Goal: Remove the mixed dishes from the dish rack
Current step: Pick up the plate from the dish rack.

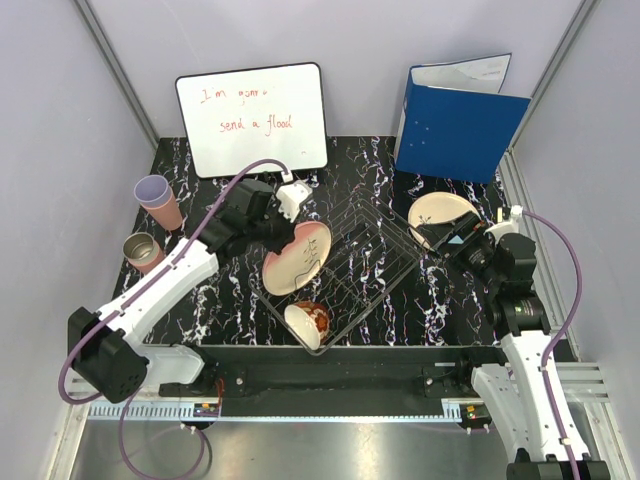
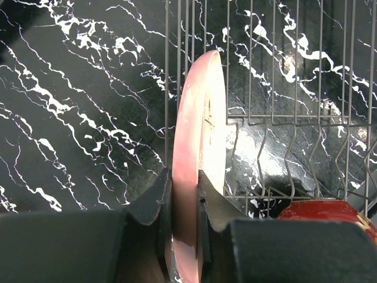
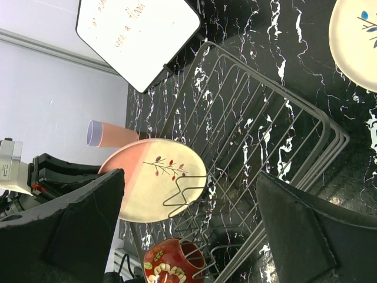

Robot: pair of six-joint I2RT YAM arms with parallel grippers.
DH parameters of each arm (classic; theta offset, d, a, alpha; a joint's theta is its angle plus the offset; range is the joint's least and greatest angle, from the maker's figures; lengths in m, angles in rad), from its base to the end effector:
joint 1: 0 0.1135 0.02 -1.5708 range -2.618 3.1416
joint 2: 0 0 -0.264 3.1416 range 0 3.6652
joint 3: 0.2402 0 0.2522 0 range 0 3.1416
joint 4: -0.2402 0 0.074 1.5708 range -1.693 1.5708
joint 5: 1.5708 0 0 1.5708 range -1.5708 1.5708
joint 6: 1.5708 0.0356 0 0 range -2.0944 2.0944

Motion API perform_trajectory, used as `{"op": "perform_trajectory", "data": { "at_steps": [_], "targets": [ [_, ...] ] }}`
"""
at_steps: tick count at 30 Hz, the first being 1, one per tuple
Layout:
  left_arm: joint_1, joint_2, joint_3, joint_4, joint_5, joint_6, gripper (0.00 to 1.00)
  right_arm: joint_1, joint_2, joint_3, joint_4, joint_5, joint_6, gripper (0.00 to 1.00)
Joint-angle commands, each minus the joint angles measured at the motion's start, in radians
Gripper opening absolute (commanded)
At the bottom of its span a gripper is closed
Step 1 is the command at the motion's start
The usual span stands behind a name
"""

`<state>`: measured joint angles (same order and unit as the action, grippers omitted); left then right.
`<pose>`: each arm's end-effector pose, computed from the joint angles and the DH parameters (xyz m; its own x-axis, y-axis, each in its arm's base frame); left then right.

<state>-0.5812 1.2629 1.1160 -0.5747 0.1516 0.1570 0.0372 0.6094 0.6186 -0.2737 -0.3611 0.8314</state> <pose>0.2253 -0.1544 0.3165 -0.4456 0.4777 -0.7571 0.7160 0.6979 0.0189 0.1509 0.0182 0.2988 -0.4535 0.6748 -0.5822 -0.0600 0.6286 0.7754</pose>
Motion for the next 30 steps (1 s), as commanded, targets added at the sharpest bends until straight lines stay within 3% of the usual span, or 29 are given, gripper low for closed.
{"op": "perform_trajectory", "data": {
  "at_steps": [1,6,14,21,25,30],
  "targets": [
    [-0.002,-0.034,0.060,0.007,0.003,-0.020,0.00,0.007,-0.016,0.000,0.047,-0.018,0.003,1.00],
    [-0.003,-0.034,0.154,-0.046,-0.015,-0.008,0.00,0.007,-0.014,-0.002,0.048,-0.019,0.005,1.00],
    [-0.012,-0.034,0.430,-0.119,-0.046,0.004,0.00,0.006,-0.010,0.010,0.047,-0.021,0.006,1.00],
    [-0.012,-0.014,0.580,-0.117,0.000,-0.053,0.00,0.006,-0.017,0.023,0.053,-0.039,-0.002,1.00],
    [-0.009,-0.046,0.559,0.036,0.153,-0.186,0.00,0.007,-0.036,0.033,0.134,-0.126,-0.009,1.00],
    [0.050,-0.068,0.467,0.306,0.402,-0.601,0.00,0.006,-0.057,0.033,0.304,-0.223,0.057,1.00]
  ]
}}
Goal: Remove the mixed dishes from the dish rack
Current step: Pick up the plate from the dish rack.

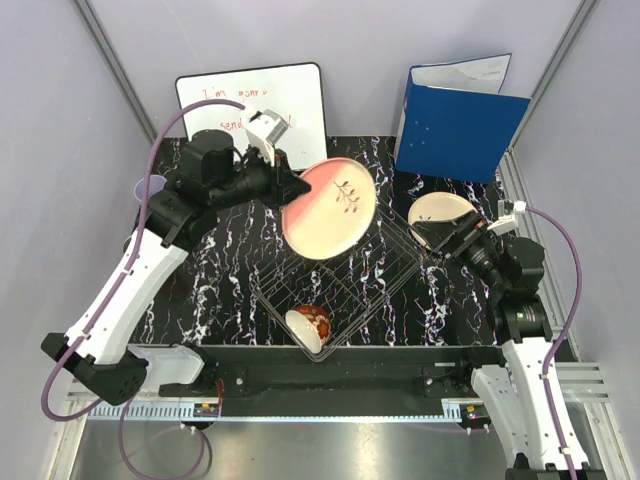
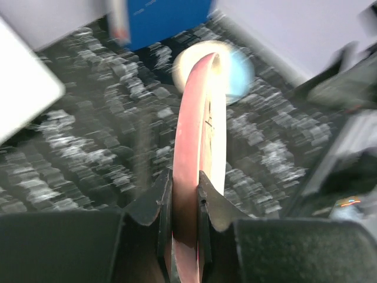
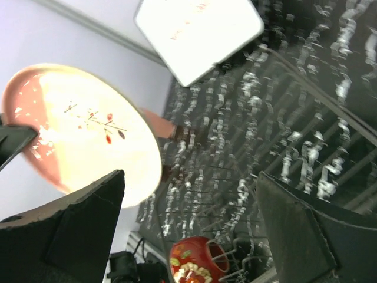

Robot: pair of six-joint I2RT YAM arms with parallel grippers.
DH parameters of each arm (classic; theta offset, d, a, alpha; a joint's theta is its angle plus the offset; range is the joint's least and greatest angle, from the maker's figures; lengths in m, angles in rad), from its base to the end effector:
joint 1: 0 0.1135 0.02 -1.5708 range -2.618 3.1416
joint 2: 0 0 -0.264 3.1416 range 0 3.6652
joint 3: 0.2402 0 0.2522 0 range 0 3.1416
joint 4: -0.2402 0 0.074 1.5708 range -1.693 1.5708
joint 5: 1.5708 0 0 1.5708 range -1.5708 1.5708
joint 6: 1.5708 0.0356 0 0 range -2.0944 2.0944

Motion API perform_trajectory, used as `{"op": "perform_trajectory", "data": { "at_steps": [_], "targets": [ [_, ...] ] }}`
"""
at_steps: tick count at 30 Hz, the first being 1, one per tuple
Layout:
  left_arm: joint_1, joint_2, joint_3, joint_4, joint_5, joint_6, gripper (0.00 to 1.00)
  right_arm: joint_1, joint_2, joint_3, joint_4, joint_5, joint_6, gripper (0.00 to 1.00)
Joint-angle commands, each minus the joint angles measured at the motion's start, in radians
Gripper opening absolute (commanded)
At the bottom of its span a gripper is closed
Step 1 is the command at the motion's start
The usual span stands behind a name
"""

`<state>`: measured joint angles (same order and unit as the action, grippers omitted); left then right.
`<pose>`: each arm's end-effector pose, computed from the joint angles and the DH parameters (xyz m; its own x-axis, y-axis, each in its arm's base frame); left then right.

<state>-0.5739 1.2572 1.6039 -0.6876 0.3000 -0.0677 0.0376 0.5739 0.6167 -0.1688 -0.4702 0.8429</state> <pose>0.2045 -0.1448 0.4682 -0.3310 0.1371 -0.9336 0.7318 0.6619 -0.1623 0.1447 0.0216 0.3140 -0.4439 0.6493 -0.6175 -0.2274 0.5850 0.7785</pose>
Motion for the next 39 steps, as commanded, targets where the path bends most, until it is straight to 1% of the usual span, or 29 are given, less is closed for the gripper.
{"op": "perform_trajectory", "data": {
  "at_steps": [1,2,3,4,5,6,7,8,10,11,16,21,28,32,33,37,38,39],
  "targets": [
    [0.057,-0.056,-0.027,0.500,0.286,-0.445,0.00,0.007,-0.026,0.037,0.215,-0.128,0.068,1.00],
    [0.080,-0.048,-0.047,0.540,0.339,-0.572,0.00,0.005,-0.040,0.035,0.232,-0.134,0.079,1.00],
    [0.092,-0.036,-0.064,0.584,0.365,-0.633,0.00,0.005,-0.045,0.035,0.264,-0.151,0.091,1.00],
    [0.103,-0.035,-0.085,0.684,0.381,-0.694,0.00,0.007,-0.049,0.034,0.282,-0.160,0.119,1.00],
    [0.120,-0.035,-0.143,0.750,0.396,-0.812,0.00,0.005,-0.055,0.034,0.301,-0.169,0.133,1.00],
    [0.129,-0.030,-0.169,0.808,0.406,-0.866,0.00,0.007,-0.055,0.031,0.342,-0.188,0.149,1.00],
    [0.135,-0.024,-0.192,0.907,0.416,-0.912,0.00,0.005,-0.057,0.028,0.362,-0.194,0.180,1.00],
    [0.147,-0.018,-0.229,0.946,0.432,-0.984,0.00,0.005,-0.062,0.025,0.379,-0.197,0.192,1.00],
    [0.155,-0.004,-0.266,1.044,0.439,-1.037,0.00,0.005,-0.071,0.023,0.408,-0.200,0.209,1.00],
    [0.157,-0.001,-0.289,1.062,0.441,-1.066,0.00,0.007,-0.074,0.026,0.408,-0.200,0.209,1.00],
    [0.158,0.013,-0.351,1.160,0.462,-1.124,0.00,0.005,-0.057,0.035,0.456,-0.217,0.231,1.00],
    [0.155,0.008,-0.406,1.246,0.476,-1.181,0.00,0.005,-0.003,0.025,0.515,-0.220,0.246,1.00],
    [0.115,0.010,-0.437,1.234,0.478,-1.160,0.00,0.005,0.093,0.018,0.640,-0.245,0.297,1.00],
    [0.079,0.034,-0.450,1.249,0.475,-1.155,0.00,0.005,0.145,0.044,0.654,-0.255,0.295,0.99],
    [0.071,0.039,-0.449,1.248,0.475,-1.153,0.00,0.008,0.153,0.054,0.652,-0.263,0.291,0.97],
    [0.040,0.067,-0.438,1.246,0.470,-1.138,0.00,0.013,0.191,0.077,0.629,-0.285,0.280,0.77],
    [0.033,0.076,-0.435,1.244,0.469,-1.136,0.00,0.015,0.193,0.077,0.618,-0.289,0.277,0.62],
    [0.029,0.080,-0.432,1.241,0.470,-1.133,0.00,0.016,0.192,0.077,0.608,-0.292,0.271,0.56]
  ]
}}
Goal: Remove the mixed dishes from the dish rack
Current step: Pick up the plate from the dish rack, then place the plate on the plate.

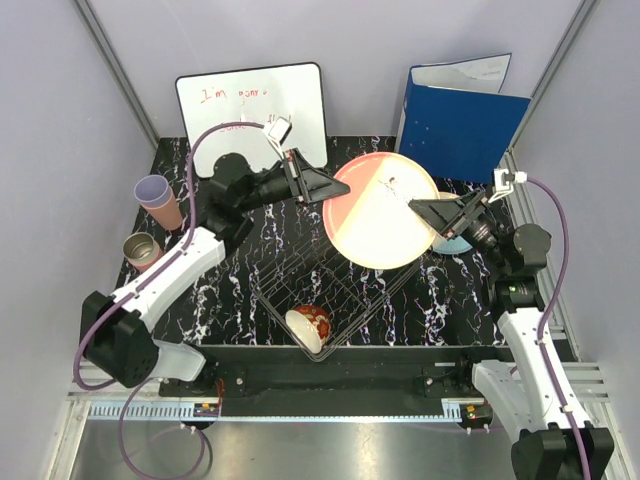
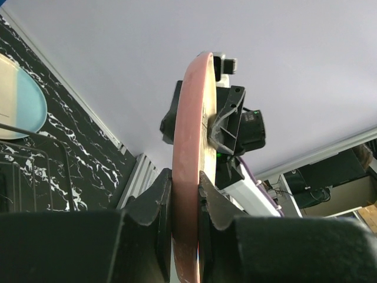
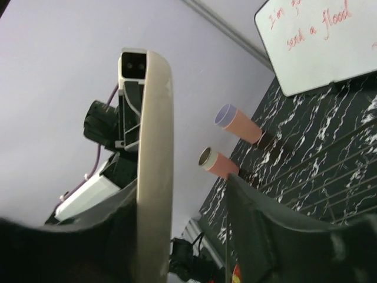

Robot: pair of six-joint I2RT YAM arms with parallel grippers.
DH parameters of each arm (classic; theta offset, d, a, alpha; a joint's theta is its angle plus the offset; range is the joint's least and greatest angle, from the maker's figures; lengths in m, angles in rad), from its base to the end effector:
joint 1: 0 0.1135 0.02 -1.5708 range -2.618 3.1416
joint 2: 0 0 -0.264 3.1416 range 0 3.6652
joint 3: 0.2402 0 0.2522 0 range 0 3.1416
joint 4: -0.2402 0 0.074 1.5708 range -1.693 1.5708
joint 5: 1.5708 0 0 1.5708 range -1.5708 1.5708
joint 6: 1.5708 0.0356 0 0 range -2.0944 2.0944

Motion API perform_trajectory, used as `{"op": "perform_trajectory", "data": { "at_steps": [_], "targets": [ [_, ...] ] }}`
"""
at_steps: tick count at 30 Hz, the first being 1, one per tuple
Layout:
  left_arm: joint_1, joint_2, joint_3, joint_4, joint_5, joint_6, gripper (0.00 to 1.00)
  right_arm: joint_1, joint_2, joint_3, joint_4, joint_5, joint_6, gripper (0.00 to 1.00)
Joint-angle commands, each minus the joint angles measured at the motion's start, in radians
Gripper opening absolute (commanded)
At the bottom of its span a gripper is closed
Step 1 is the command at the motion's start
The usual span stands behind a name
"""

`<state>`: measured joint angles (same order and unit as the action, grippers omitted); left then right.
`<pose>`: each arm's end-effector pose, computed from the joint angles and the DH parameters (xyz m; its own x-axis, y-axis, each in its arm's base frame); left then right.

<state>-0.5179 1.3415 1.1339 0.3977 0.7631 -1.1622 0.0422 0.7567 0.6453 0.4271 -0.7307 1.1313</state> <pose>0.2572 -0.1748 0.3977 -0.8043 -0.3050 -0.5100 0.5271 0.0301 -0.8493 0.1725 0.0311 0.3583 -0.4700 0.6547 -0.5920 -0.5638 0.2933 0.7721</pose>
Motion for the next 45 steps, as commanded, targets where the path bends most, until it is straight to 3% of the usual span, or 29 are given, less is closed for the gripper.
{"op": "perform_trajectory", "data": {
  "at_steps": [1,5,8,9,12,16,22,27,33,37,45],
  "targets": [
    [-0.033,0.002,0.047,0.153,0.008,-0.033,0.00,0.012,0.007,0.048,0.006,-0.029,-0.021,0.46],
    [-0.039,0.037,0.067,0.139,0.015,-0.025,0.00,0.012,-0.010,0.037,-0.034,-0.030,-0.031,0.01],
    [-0.037,0.048,0.093,0.101,0.018,0.004,0.00,0.013,-0.028,0.047,-0.066,-0.022,-0.050,0.00],
    [-0.036,0.051,0.108,0.077,0.019,0.022,0.12,0.013,-0.037,0.050,-0.082,-0.010,-0.059,0.00],
    [-0.018,0.051,0.197,-0.063,0.033,0.120,0.64,0.012,-0.072,0.092,-0.203,0.030,-0.132,0.00],
    [0.099,0.001,0.277,-0.224,-0.065,0.226,0.99,0.013,-0.094,0.149,-0.312,0.060,-0.180,0.00],
    [0.262,-0.213,0.132,-0.255,-0.276,0.228,0.99,0.010,-0.099,0.185,-0.470,0.235,-0.205,0.00],
    [0.263,-0.341,-0.035,-0.272,-0.380,0.257,0.99,-0.069,-0.037,0.180,-0.496,0.395,-0.125,0.00],
    [0.263,-0.449,-0.175,-0.277,-0.395,0.266,0.99,-0.214,0.044,0.168,-0.469,0.565,-0.054,0.00],
    [0.262,-0.470,-0.194,-0.304,-0.393,0.289,0.99,-0.294,0.145,0.192,-0.346,0.541,-0.016,0.00],
    [0.260,-0.466,-0.240,-0.304,-0.355,0.285,0.99,-0.353,0.265,0.186,-0.327,0.585,-0.045,0.00]
  ]
}}
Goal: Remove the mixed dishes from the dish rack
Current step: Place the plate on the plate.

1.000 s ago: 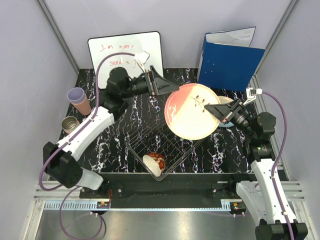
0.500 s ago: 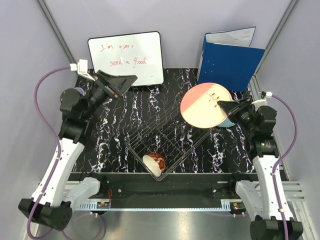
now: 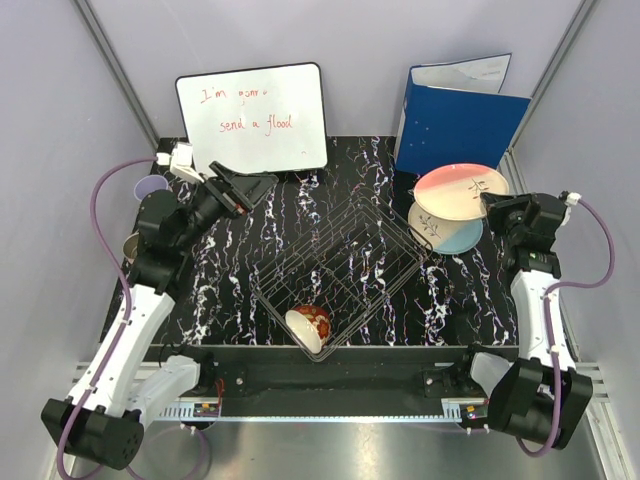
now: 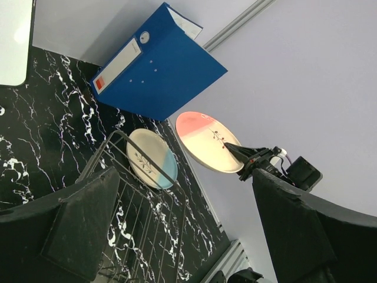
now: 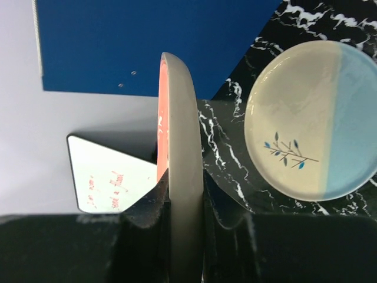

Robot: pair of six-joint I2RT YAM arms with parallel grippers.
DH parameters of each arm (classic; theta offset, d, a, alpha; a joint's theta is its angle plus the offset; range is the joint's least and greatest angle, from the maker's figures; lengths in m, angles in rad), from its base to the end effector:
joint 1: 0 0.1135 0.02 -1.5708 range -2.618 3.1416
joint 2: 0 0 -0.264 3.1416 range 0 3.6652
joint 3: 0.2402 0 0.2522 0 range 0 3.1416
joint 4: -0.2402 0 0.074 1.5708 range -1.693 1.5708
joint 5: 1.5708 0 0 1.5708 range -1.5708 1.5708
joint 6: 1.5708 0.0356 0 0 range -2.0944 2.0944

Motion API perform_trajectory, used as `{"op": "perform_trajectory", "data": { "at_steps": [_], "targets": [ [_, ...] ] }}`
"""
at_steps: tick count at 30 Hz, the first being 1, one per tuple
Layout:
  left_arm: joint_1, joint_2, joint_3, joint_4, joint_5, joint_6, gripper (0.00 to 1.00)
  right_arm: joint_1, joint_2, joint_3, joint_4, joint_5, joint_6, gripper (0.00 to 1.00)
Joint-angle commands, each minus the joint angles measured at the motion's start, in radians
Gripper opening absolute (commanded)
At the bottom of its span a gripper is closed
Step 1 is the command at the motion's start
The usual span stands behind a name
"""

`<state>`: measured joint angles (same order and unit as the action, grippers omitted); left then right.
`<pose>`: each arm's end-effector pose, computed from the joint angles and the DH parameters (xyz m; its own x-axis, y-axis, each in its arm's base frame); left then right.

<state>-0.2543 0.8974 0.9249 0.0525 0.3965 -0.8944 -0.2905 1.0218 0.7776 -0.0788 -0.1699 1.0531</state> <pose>0.1950 -0.0649 0.3951 -0.4231 -0.6333 -0.6481 0.4388 0.4826 -0.7580 0.2296 -0.0624 0.3031 -0.0387 0.9055 -0.4226 0.3279 0.4110 0.8506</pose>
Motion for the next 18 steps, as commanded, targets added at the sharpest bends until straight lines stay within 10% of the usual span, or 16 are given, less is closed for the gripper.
{"op": "perform_trajectory", "data": {
  "at_steps": [1,18],
  "targets": [
    [-0.005,-0.022,-0.034,0.037,0.010,0.018,0.99,-0.027,0.007,0.040,0.186,0.030,0.025,0.00],
    [-0.026,-0.002,-0.093,0.061,0.031,0.003,0.99,-0.064,0.236,-0.060,0.358,-0.033,0.038,0.00]
  ]
}}
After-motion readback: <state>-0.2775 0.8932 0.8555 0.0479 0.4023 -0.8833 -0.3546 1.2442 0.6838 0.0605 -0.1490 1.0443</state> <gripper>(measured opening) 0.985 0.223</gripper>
